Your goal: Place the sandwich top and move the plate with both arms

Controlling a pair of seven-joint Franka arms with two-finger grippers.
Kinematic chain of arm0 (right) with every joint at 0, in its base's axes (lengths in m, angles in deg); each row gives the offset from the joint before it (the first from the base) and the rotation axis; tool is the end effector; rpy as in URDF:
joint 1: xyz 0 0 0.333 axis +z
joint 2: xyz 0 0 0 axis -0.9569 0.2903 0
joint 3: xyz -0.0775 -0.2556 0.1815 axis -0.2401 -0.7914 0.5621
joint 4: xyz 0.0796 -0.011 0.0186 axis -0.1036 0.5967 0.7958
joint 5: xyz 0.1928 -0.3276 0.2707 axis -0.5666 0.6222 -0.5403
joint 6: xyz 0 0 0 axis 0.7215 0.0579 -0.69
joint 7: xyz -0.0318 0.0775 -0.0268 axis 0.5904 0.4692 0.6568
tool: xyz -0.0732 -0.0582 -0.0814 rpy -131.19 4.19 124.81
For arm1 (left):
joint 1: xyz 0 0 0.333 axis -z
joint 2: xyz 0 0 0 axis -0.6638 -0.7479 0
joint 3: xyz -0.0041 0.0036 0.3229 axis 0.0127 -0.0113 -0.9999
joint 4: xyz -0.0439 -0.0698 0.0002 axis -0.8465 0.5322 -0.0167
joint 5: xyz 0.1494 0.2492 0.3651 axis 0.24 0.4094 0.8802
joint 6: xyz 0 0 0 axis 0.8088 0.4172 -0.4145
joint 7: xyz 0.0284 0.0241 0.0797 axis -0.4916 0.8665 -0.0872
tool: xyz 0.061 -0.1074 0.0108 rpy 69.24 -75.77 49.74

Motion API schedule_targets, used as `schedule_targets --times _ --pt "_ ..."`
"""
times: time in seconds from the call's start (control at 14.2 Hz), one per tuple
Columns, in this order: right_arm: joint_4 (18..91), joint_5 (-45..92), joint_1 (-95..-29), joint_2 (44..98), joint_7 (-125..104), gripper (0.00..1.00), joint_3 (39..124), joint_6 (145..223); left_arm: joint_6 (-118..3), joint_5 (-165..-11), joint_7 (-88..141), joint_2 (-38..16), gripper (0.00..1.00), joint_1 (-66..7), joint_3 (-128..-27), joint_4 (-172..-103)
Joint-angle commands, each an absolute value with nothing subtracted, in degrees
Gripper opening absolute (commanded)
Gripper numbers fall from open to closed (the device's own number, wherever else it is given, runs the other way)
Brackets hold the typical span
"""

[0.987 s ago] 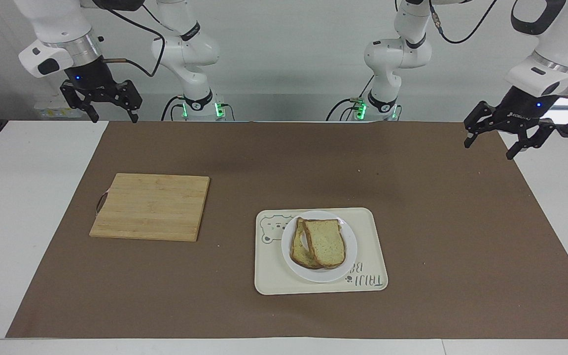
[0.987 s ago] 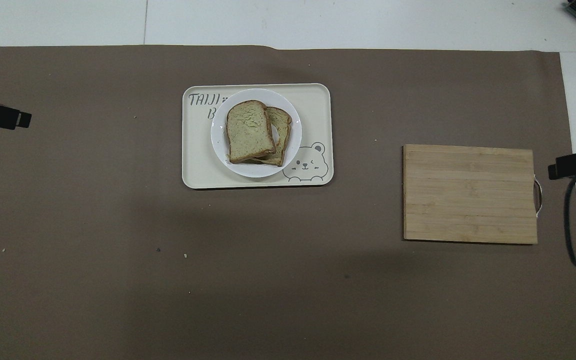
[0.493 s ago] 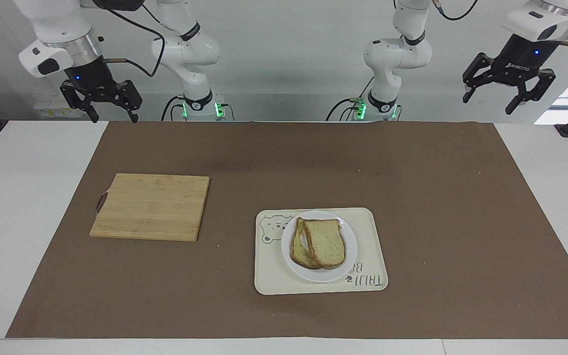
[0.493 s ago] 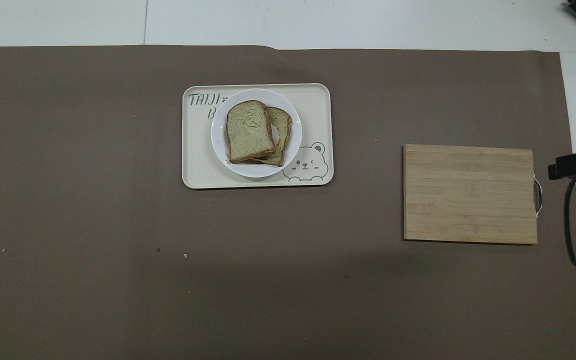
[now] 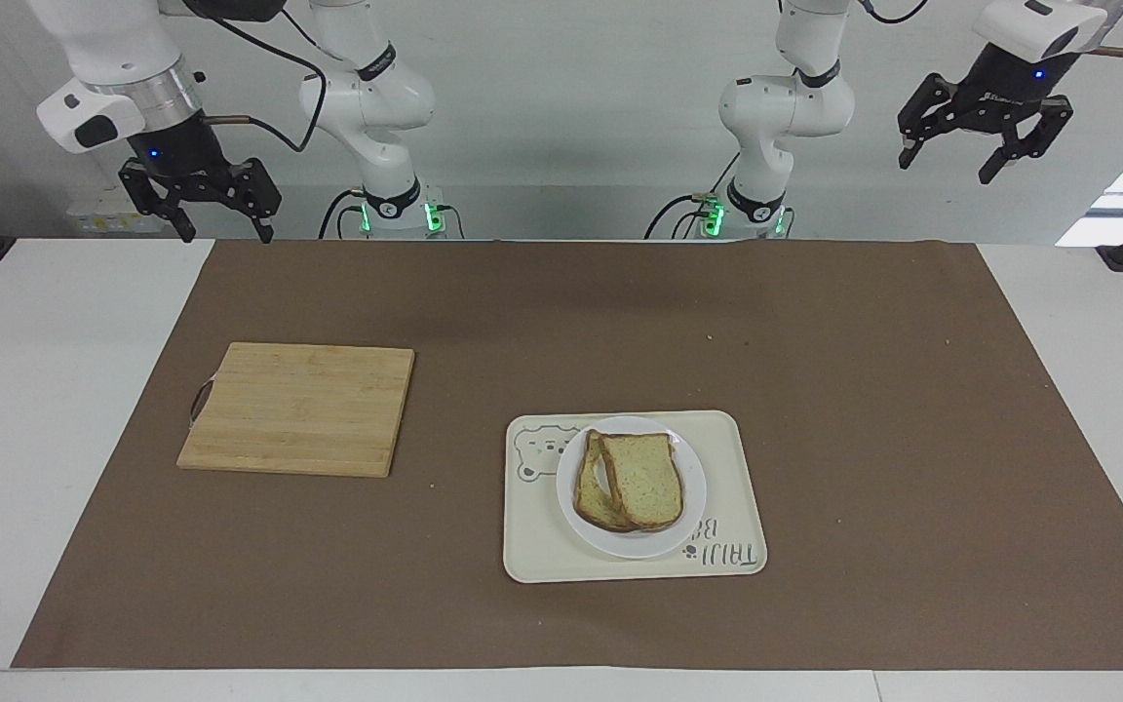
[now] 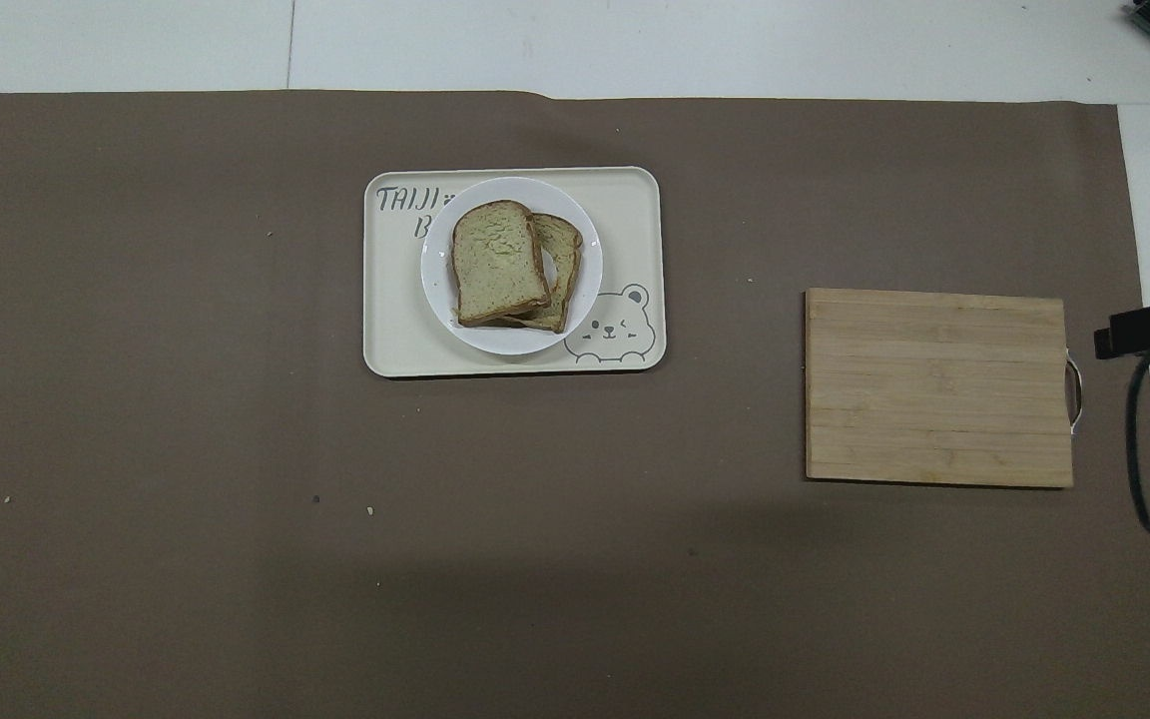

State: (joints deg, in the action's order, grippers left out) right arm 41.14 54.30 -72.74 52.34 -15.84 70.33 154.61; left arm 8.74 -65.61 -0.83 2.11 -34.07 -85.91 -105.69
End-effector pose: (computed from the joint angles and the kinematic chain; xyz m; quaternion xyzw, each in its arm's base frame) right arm 0.6063 -0.0391 0.6502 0.9998 -0.0096 0.0143 0.0023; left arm 0.5675 -0.0266 0.7350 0.9908 -0.1310 -0.0188 0.0270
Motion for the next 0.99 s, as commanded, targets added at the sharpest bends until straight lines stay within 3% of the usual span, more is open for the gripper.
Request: schedule_targets --times 0.0,0.92 --pt "41.7 54.9 -72.9 51.8 -15.2 1.0 70.5 154.3 11.4 -64.4 -0.3 -0.8 1.0 -31.3 -90.3 -100.7" --pt "41.7 54.9 -72.9 51.8 -15.2 1.0 70.5 154.3 7.5 -63.3 5.0 -3.0 1.0 -32.4 -89.2 -99.7"
